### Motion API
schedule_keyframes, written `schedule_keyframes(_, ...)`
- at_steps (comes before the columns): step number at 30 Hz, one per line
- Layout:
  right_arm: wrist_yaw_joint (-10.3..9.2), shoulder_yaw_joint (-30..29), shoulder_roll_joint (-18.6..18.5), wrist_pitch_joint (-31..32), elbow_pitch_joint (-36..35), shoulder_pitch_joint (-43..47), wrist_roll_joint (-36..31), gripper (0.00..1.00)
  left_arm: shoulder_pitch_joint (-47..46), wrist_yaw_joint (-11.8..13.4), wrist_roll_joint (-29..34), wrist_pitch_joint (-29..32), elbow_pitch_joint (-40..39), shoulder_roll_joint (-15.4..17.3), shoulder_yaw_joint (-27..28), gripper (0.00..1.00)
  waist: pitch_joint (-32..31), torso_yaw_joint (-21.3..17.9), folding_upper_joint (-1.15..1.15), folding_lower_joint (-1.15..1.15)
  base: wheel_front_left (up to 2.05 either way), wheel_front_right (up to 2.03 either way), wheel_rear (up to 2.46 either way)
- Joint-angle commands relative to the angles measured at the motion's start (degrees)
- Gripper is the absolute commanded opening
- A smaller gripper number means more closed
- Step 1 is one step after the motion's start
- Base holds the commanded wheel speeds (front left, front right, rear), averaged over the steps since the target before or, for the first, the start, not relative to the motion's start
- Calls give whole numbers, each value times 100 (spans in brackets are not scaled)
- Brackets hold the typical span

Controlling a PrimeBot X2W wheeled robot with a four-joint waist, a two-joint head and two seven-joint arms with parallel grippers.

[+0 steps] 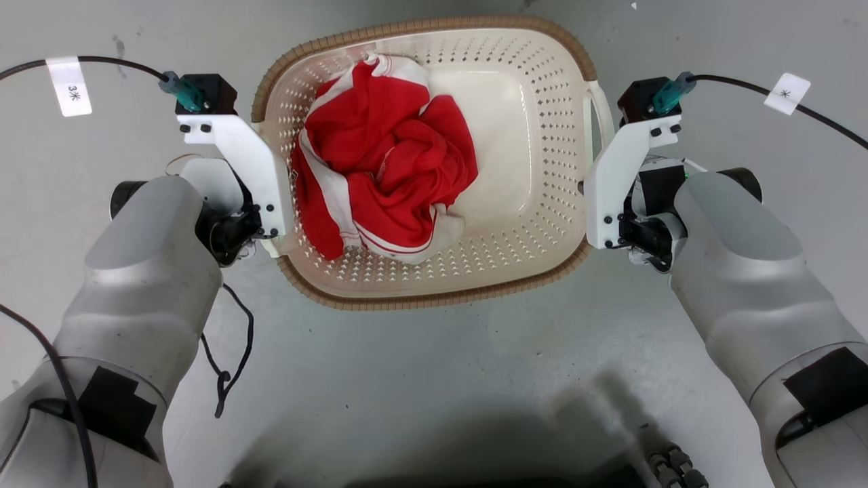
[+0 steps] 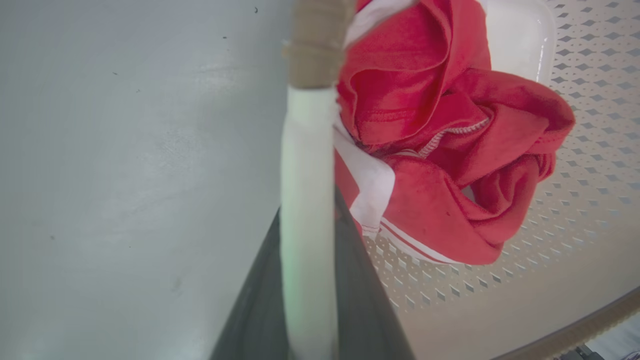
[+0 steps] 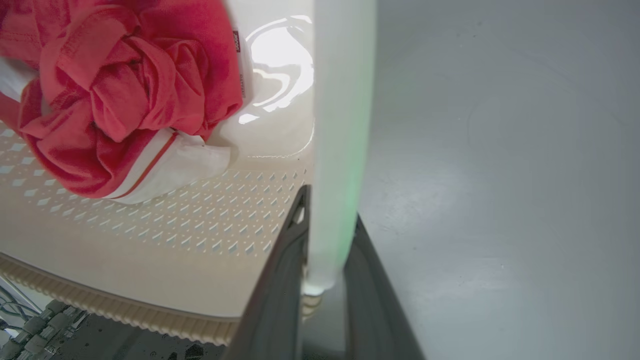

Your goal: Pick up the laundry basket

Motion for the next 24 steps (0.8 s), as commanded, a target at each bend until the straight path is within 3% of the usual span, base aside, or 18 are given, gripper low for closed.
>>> schedule_keyframes(1,18,65,58,42,-16,-11,63,0,-84,-4,-29,40,-12,-38,-66,0,-66,11,0,-1,0,0,0)
schedule_keyframes(10,27,417,85,612,-41,190,492,0,119,-16,-333,436,27,-224,-383,0,-701,54,0,-1,0,0,0)
schedule_keyframes(24,44,805,103,1907,42,886,1255,0,855,-36,-944,1388,179,-387,-731,0,-2515,53,0,-1,0,0,0)
